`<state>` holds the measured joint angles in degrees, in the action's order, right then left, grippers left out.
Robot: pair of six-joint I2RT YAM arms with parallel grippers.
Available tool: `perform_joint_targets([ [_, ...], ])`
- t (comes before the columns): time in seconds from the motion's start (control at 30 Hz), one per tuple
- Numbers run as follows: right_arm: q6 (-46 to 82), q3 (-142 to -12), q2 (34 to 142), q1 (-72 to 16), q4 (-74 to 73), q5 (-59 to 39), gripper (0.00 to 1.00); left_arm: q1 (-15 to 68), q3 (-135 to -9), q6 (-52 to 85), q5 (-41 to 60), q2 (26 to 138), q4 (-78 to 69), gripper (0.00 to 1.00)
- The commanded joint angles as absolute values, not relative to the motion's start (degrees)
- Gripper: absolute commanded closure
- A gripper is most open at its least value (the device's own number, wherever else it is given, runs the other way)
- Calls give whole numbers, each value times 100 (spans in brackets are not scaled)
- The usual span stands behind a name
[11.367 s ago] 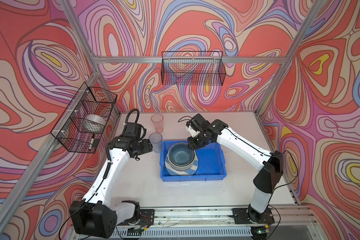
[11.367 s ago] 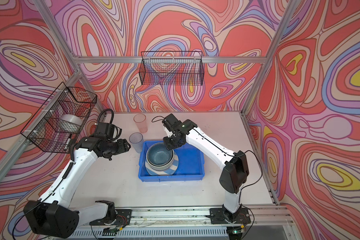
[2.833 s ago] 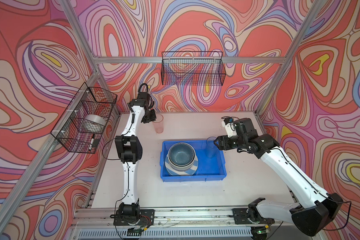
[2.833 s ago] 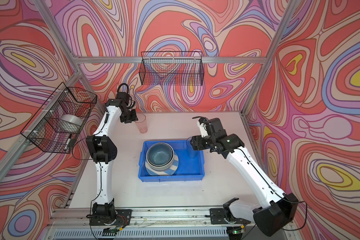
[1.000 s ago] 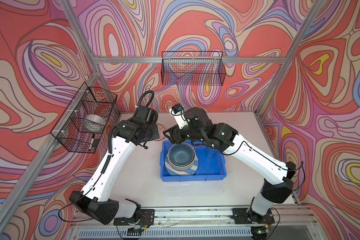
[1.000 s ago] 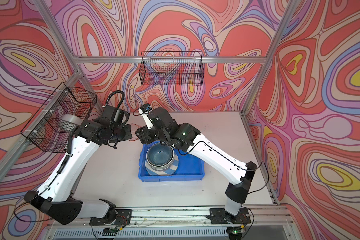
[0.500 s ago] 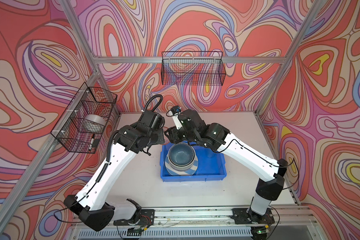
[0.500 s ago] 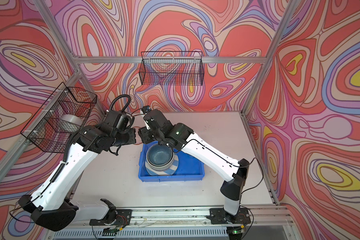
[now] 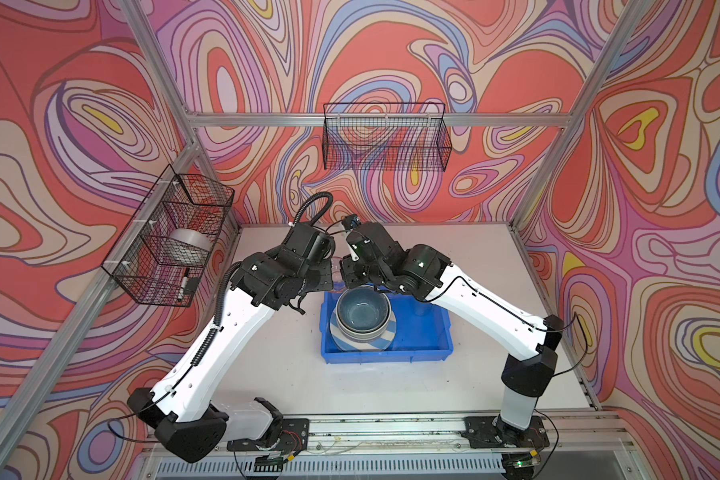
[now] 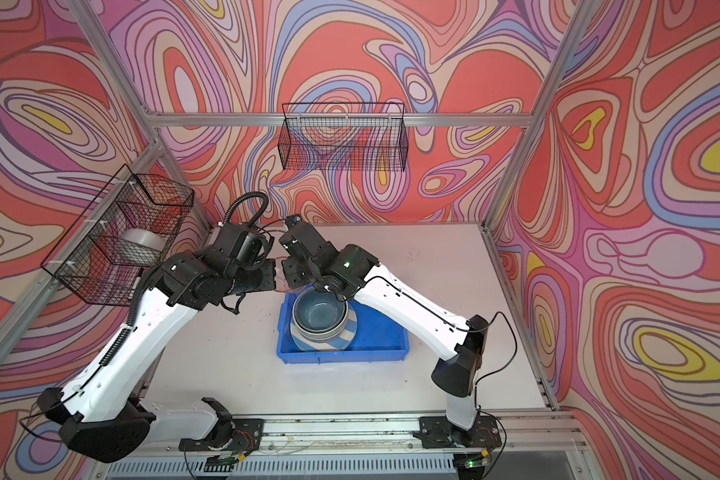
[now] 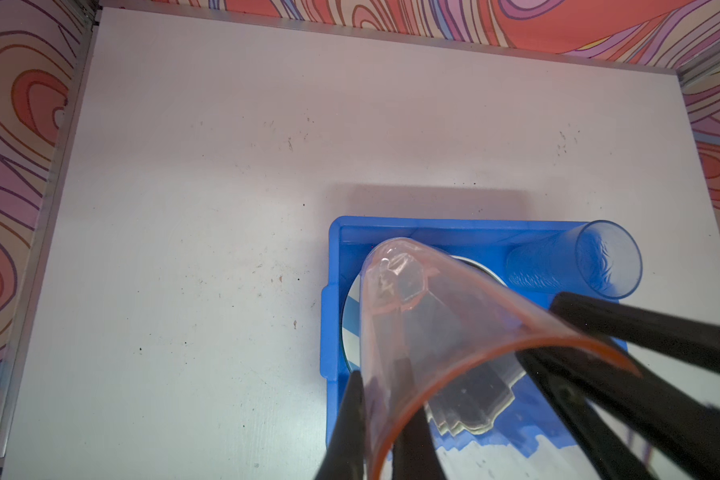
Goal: Place the mixed dishes into the plastic bin
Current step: 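Pass the pink tumbler from the left gripper to the right gripper over the bin, then lower the pink tumbler into the bin beside the blue tumbler with the right gripper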
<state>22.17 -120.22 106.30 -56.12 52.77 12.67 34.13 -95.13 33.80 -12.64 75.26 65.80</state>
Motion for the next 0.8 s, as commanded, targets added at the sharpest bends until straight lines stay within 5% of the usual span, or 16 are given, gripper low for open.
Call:
perform_joint_targets([
  [0.0,2387,-12055,10674,-5556,5190,1205,99,3516,-9581,3522,-491,7129,6144,100],
  [0.27,2357,-11764,10184,-5548,5330,1431,100,3517,-9469,3634,181,6852,6133,82],
  [0.47,2411,-11267,9521,-5551,5742,1832,100,3472,-9410,3455,133,6438,6263,49],
  [0.77,2786,-10620,8450,-5546,6715,2078,100,3038,-9448,3072,-49,6119,6311,27],
])
